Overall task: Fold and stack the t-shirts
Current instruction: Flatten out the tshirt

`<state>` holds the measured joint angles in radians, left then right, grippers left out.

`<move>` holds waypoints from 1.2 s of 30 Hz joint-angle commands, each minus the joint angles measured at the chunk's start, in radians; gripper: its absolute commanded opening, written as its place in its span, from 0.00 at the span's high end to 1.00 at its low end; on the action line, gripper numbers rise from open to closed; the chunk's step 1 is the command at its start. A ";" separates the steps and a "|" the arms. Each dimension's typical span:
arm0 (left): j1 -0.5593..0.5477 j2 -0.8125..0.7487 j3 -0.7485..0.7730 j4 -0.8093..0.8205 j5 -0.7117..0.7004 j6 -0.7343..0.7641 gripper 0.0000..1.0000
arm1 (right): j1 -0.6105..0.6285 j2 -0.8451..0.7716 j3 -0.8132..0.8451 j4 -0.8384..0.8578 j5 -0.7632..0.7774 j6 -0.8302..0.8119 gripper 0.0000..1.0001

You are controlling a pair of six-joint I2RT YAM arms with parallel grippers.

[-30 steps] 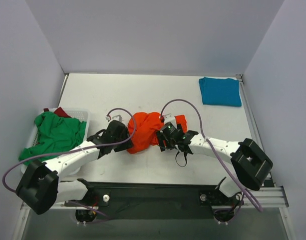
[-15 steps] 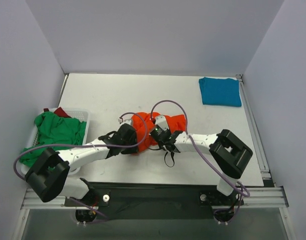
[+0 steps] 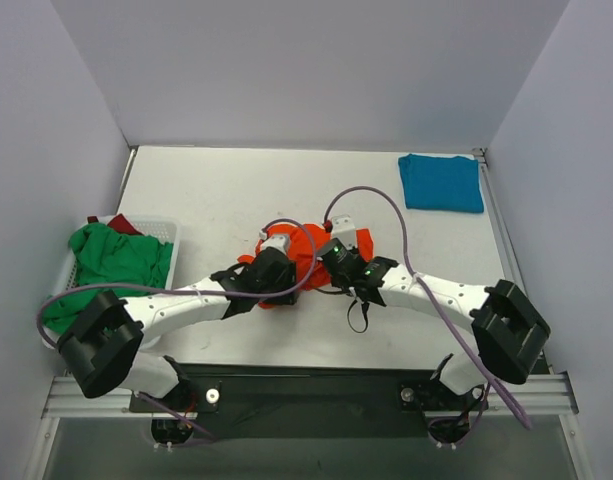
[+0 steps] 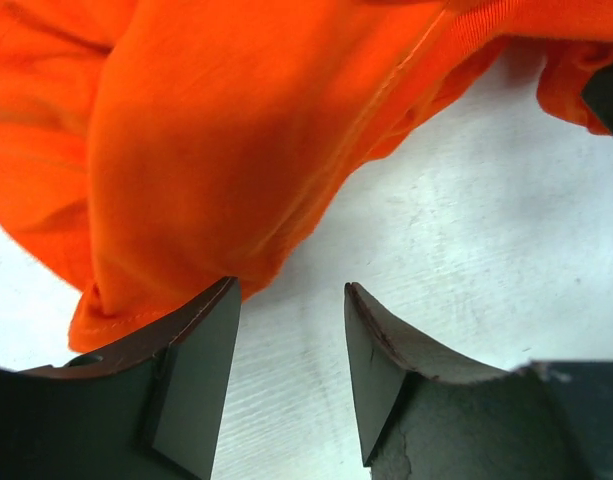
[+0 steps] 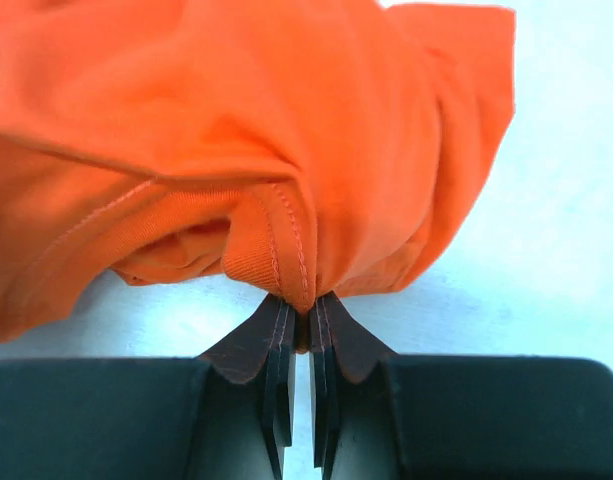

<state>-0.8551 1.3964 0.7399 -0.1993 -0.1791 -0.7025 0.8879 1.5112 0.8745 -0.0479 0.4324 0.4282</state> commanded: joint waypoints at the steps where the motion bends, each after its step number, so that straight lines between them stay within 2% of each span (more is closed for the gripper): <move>1: -0.025 0.036 0.053 0.049 -0.052 0.044 0.44 | -0.023 -0.083 -0.009 -0.058 -0.010 0.027 1.00; 10: -0.039 0.150 0.082 0.044 -0.135 0.074 0.48 | -0.086 -0.157 -0.012 -0.095 -0.095 0.023 1.00; 13: -0.042 0.180 0.081 0.047 -0.157 0.061 0.53 | -0.093 -0.171 -0.014 -0.098 -0.107 0.021 1.00; 14: -0.042 0.184 0.079 0.047 -0.160 0.058 0.56 | -0.096 -0.177 -0.014 -0.101 -0.109 0.023 1.00; 15: -0.042 0.184 0.082 0.043 -0.160 0.055 0.69 | -0.096 -0.181 -0.012 -0.102 -0.107 0.021 1.00; 17: -0.042 0.168 0.085 0.017 -0.161 0.049 0.84 | -0.099 -0.195 -0.005 -0.116 -0.107 0.014 1.00; 18: -0.042 0.138 0.084 0.011 -0.163 0.047 0.97 | -0.099 -0.203 -0.002 -0.122 -0.109 0.011 1.00; 19: -0.042 0.119 0.087 0.002 -0.172 0.041 1.00 | -0.104 -0.209 0.007 -0.138 -0.109 0.007 1.00; 24: -0.042 -0.075 0.119 -0.135 -0.210 0.035 1.00 | -0.118 -0.281 0.056 -0.204 -0.098 -0.022 1.00; 29: -0.041 -0.249 0.229 -0.288 -0.263 0.035 1.00 | -0.121 -0.356 0.155 -0.299 -0.122 -0.072 1.00; 32: -0.030 -0.324 0.341 -0.345 -0.304 0.057 1.00 | -0.107 -0.385 0.263 -0.355 -0.173 -0.127 1.00; 35: 0.002 -0.361 0.442 -0.374 -0.361 0.103 1.00 | -0.069 -0.379 0.433 -0.437 -0.222 -0.172 1.00; 36: 0.019 -0.361 0.514 -0.380 -0.362 0.116 1.00 | -0.055 -0.375 0.543 -0.460 -0.239 -0.178 1.00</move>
<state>-0.8715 1.0595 1.1225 -0.5194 -0.4629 -0.6380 0.7959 1.1606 1.2282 -0.4183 0.2478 0.3183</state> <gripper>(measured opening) 0.028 0.077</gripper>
